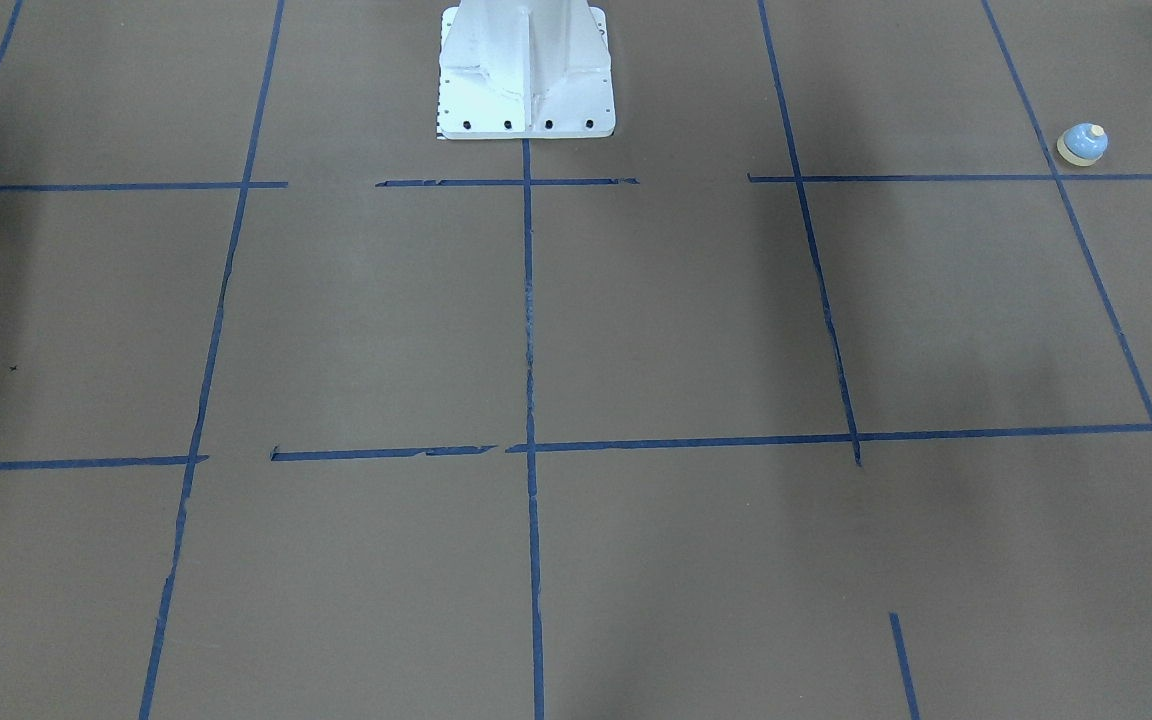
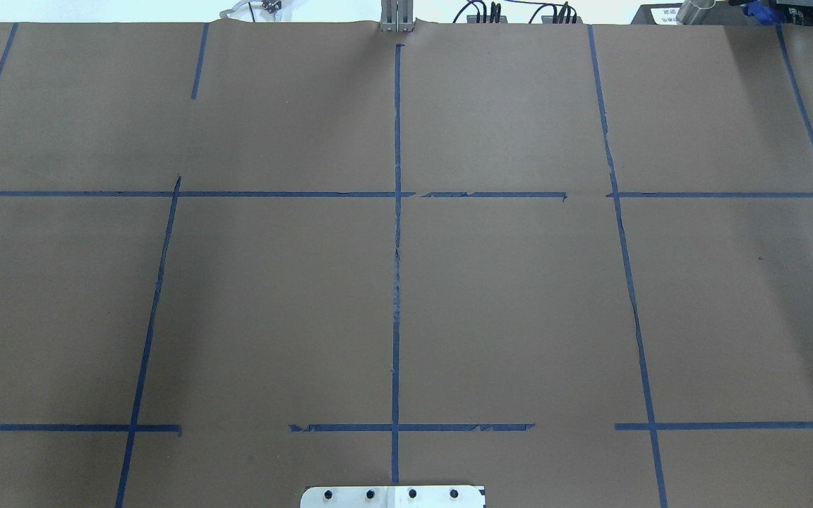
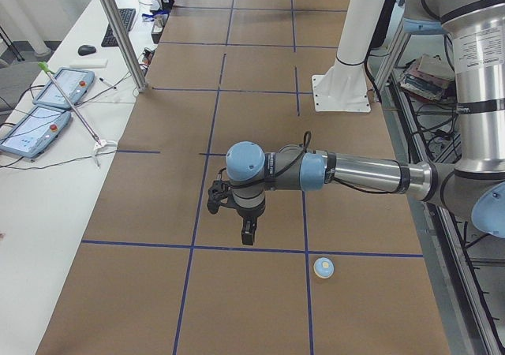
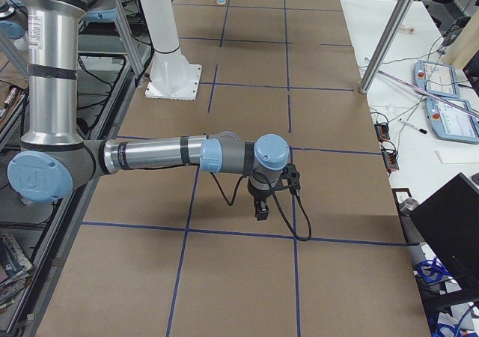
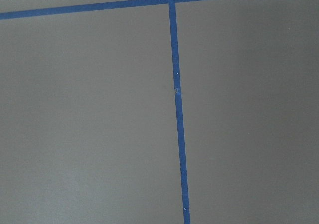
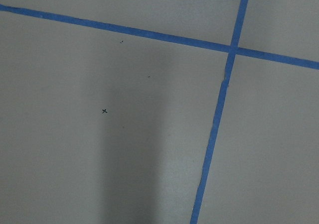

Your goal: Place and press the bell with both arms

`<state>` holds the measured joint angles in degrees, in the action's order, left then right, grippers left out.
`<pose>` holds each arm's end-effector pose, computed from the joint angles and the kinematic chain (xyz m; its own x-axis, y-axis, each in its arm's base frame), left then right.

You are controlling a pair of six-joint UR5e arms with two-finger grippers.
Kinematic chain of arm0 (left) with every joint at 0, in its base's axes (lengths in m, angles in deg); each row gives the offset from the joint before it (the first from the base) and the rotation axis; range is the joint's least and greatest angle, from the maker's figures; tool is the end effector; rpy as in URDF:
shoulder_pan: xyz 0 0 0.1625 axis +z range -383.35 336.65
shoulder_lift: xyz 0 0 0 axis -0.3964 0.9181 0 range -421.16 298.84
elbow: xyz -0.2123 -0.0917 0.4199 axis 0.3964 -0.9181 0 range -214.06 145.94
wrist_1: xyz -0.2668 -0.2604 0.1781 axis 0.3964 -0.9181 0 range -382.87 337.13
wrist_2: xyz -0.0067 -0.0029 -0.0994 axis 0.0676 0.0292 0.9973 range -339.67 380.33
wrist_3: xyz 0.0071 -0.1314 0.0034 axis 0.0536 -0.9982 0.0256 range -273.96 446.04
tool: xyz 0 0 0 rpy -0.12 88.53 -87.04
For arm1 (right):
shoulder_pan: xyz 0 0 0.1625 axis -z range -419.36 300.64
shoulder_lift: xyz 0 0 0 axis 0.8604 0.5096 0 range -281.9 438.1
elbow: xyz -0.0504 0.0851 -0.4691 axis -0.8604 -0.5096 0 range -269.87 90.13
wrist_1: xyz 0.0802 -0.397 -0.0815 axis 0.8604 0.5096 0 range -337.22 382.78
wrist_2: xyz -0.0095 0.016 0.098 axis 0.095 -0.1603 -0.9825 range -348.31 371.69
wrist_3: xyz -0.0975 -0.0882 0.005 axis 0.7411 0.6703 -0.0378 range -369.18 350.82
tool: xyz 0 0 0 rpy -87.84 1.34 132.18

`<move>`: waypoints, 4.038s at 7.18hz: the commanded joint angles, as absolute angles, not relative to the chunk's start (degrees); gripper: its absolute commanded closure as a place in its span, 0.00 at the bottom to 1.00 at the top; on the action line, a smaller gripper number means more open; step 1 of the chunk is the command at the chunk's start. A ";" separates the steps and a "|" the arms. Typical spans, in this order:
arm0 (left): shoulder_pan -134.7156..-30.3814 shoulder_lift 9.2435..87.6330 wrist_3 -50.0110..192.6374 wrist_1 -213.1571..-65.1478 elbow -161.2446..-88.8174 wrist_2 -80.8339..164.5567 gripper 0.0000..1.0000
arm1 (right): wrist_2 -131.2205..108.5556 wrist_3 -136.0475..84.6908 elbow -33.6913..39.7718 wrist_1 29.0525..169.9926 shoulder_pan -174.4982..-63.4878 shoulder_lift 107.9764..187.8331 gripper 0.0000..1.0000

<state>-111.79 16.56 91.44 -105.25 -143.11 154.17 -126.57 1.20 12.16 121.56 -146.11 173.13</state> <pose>-0.0316 -0.3856 0.6813 0.7156 0.1033 -0.6909 -0.0951 0.9942 0.0502 0.0099 -0.4443 0.6830 0.6449 -0.1940 0.7392 0.1758 0.9790 0.1036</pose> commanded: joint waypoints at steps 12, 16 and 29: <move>-105.99 14.78 87.22 -122.30 -134.56 153.83 0.00 | -129.98 0.67 12.35 121.39 -145.93 173.11 0.00; -92.70 -1.97 70.23 -154.13 -132.33 153.75 0.00 | -129.81 0.67 13.49 121.56 -145.93 173.37 0.00; -74.33 -2.88 62.58 -159.89 -121.60 153.04 0.00 | -129.90 0.84 14.20 121.48 -145.67 173.19 0.00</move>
